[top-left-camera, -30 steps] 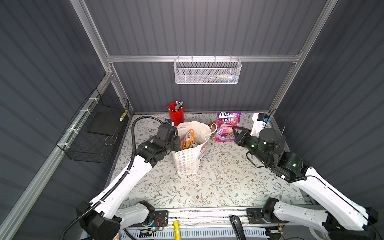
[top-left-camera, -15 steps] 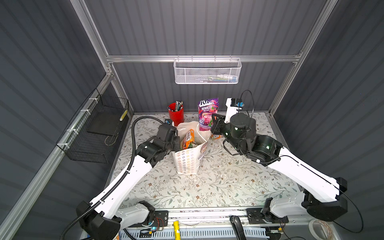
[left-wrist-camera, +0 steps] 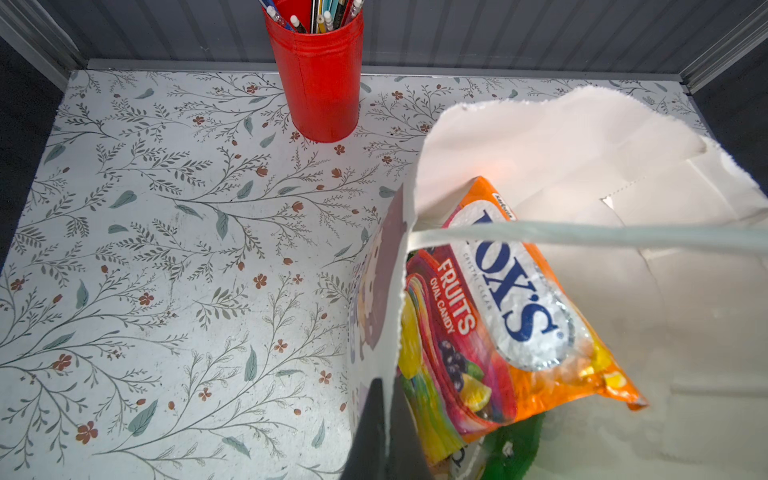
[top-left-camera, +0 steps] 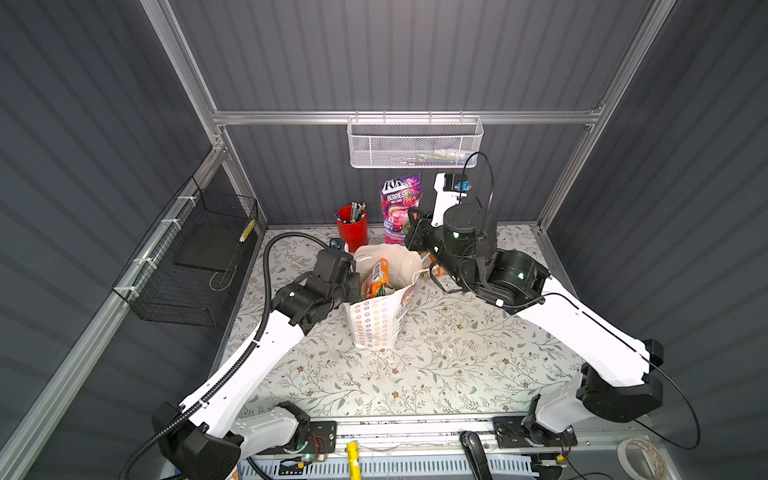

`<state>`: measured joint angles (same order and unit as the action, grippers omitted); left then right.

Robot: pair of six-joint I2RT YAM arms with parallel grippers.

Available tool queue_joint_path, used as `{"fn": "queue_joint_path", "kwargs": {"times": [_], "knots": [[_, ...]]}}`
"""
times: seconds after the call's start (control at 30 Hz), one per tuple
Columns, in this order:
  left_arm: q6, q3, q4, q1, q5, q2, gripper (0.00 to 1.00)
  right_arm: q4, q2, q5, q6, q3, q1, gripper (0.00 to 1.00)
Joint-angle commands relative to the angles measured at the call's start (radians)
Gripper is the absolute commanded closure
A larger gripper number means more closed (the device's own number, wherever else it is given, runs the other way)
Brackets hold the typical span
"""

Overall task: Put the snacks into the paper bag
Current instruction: 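Carry the Berries packet over the bag opening with the right gripper, then lower the Berries packet into the bag with the right gripper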

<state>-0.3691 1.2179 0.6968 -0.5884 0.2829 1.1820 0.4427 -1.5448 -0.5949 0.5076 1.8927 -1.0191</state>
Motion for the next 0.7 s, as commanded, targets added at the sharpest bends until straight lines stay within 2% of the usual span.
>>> {"fn": "queue_joint_path", "kwargs": {"times": [0.0, 0.2, 0.43, 0.67], "knots": [[0.018, 0.010, -0.049, -0.002, 0.002, -0.023, 1.00, -0.013, 0.000, -0.023, 0.011, -0.090, -0.002, 1.00], [0.017, 0.013, -0.047, -0.002, 0.001, -0.031, 1.00, 0.014, -0.025, -0.012, 0.042, -0.180, 0.001, 1.00], [0.019, 0.013, -0.048, -0.002, 0.008, -0.033, 1.00, 0.142, -0.103, 0.005, 0.124, -0.166, 0.001, 1.00], [0.022, 0.014, -0.046, -0.002, 0.025, -0.033, 1.00, 0.173, -0.112, 0.041, 0.166, -0.187, 0.000, 1.00]]}}
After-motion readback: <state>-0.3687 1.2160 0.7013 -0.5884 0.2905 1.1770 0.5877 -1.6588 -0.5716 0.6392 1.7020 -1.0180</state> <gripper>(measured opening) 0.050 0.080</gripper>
